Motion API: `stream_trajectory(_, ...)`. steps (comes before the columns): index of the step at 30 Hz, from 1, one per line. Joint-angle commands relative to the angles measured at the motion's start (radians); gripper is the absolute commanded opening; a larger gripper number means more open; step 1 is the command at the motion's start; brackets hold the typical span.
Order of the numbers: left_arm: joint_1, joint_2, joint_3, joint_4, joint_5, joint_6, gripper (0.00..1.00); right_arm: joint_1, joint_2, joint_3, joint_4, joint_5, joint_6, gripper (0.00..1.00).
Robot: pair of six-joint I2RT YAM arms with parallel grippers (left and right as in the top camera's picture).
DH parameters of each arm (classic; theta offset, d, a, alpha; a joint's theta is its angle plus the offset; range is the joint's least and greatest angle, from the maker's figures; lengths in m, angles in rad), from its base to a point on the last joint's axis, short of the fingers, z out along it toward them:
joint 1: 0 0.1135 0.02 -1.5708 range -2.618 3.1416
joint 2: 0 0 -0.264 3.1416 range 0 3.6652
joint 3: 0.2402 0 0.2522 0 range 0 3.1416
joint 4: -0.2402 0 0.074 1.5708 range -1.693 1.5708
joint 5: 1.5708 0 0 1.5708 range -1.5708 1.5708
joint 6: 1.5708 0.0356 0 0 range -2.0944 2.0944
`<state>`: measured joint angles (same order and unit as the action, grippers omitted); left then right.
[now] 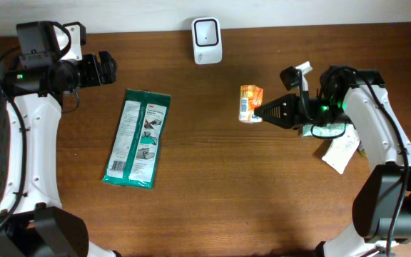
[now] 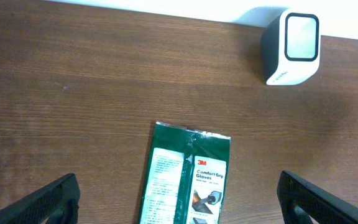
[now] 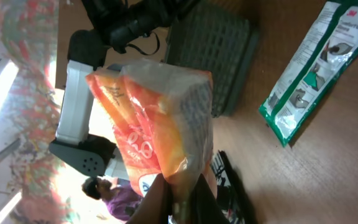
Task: Scan the item barcode
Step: 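Carry the tissue pack right and lift it up, then hold the tissue pack in front of the scanner with the right gripper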
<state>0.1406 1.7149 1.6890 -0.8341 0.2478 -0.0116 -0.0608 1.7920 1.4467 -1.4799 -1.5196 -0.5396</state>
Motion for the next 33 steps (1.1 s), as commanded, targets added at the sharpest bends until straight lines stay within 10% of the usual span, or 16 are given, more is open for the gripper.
stream_trajectory(1, 0.0, -0.01, 0.018, 0.002, 0.011, 0.004, 0.99, -0.017, -0.015, 0.006, -0.049, 0.015, -0.149, 0.04)
stream_trajectory(16, 0.0, -0.01, 0.018, 0.002, 0.011, 0.004, 0.99, -0.018, -0.014, 0.006, -0.03, 0.081, -0.152, 0.04)
stream_trajectory(24, 0.0, -0.01, 0.018, 0.002, 0.011, 0.004, 0.99, 0.098, -0.013, 0.009, 0.395, 0.635, 0.586, 0.04)
stream_trajectory(33, 0.0, -0.01, 0.018, 0.002, 0.011, 0.004, 0.99, 0.22, 0.081, 0.428, 0.219, 1.123, 0.762, 0.04)
